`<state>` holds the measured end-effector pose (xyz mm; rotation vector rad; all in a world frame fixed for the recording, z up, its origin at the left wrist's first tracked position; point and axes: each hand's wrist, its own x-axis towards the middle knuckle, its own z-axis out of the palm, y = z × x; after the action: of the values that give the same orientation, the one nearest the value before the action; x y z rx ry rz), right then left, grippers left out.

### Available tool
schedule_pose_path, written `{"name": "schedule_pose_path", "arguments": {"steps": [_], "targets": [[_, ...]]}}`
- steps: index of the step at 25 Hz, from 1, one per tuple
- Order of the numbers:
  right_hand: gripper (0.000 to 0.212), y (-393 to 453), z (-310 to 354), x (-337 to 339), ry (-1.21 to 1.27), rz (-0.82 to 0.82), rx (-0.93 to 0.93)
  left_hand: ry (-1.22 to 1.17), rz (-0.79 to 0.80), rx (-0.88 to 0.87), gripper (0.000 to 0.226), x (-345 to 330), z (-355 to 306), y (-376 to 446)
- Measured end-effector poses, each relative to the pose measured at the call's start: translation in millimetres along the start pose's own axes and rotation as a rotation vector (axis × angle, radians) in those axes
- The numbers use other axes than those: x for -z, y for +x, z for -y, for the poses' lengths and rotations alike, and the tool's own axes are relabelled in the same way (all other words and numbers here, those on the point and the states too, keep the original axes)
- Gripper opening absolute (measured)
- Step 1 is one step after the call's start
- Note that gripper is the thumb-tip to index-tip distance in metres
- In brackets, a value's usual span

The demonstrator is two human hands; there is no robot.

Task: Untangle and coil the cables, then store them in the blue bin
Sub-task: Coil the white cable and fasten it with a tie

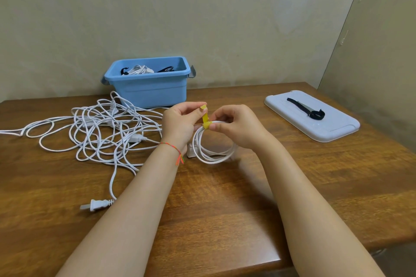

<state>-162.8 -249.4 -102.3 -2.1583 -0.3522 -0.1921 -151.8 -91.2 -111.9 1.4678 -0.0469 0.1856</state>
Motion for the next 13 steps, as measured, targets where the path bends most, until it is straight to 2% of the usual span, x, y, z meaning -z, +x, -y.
{"name": "schedule_pose_path", "arguments": {"steps": [4,7,10,11,13], "targets": [[0.011,2.2,-2.7,-0.7,-0.06,-0.058,-0.067,0.062,-0.004,-0.082,0.005,-3.0,-0.8,0.0],[0.012,2.9,-4.9,-0.4,-0.071,-0.133,-0.115,0.158,0.081,-0.165,0.001,-4.4,-0.5,-0.4],[0.011,2.5,-7.5,0.9,-0.024,-0.161,-0.163,0.25,0.161,-0.19,0.008,-4.5,-0.4,-1.7],[0.01,2.0,-8.3,2.0,-0.006,-0.156,-0.172,0.217,0.171,-0.157,0.013,-5.2,-1.2,-2.3],[0.006,0.4,-8.5,3.8,0.033,-0.14,-0.155,-0.014,0.135,-0.003,0.023,-6.2,-3.5,-2.9]]}}
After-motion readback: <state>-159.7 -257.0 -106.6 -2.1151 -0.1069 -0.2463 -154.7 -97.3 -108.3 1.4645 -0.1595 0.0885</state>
